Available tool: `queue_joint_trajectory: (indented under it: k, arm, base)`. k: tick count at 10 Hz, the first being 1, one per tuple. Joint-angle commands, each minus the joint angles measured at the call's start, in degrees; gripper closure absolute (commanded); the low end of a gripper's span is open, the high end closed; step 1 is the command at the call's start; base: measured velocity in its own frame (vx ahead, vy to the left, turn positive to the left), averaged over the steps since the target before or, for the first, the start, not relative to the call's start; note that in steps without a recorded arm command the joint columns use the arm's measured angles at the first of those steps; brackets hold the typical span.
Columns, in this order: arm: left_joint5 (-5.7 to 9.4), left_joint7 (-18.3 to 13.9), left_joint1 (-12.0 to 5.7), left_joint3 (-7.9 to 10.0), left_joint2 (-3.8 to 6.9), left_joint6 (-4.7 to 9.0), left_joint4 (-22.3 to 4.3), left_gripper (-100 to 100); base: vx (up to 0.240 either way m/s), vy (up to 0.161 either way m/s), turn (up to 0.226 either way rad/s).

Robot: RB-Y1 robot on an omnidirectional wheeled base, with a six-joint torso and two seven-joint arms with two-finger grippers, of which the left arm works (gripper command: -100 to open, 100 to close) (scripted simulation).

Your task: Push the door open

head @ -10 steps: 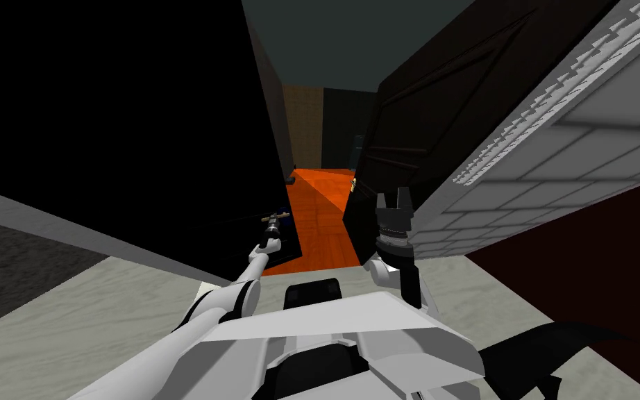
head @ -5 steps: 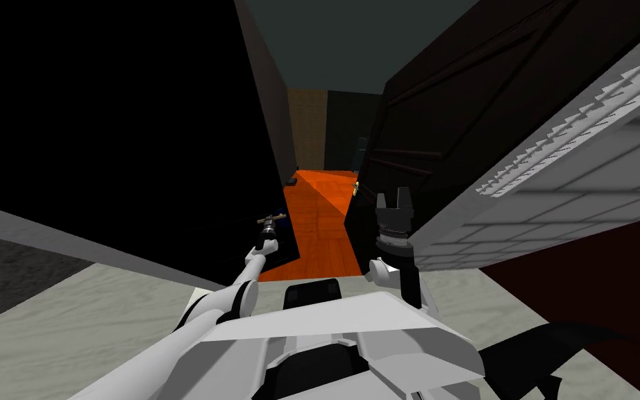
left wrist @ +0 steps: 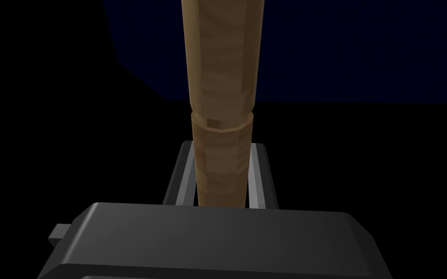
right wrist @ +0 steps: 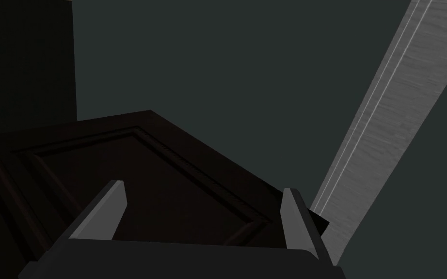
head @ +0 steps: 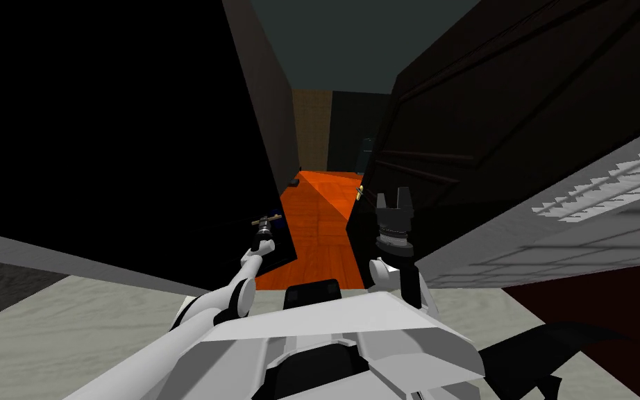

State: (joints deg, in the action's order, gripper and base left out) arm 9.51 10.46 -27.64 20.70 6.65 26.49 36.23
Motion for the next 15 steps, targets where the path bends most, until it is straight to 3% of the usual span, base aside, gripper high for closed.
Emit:
queue_joint_trajectory:
  k: [1, 7, 8, 15]
  arm:
    - [0.35, 0.28, 0.50, 1.10, 0.56, 0.16, 0.93, 100]
    - [1.25, 1.12, 0.81, 3.58, 1.01, 0.17, 0.91, 100]
    - [1.20, 0.92, 0.70, 3.39, 1.23, 0.62, -0.32, 100]
    - [2.39, 0.13, 0.11, 2.28, 2.83, 1.49, -2.07, 100]
  base:
    - [0.195, -0.105, 0.072]
    - [0.155, -0.076, 0.055]
    - [0.072, -0.026, 0.045]
    - [0.184, -0.025, 0.116]
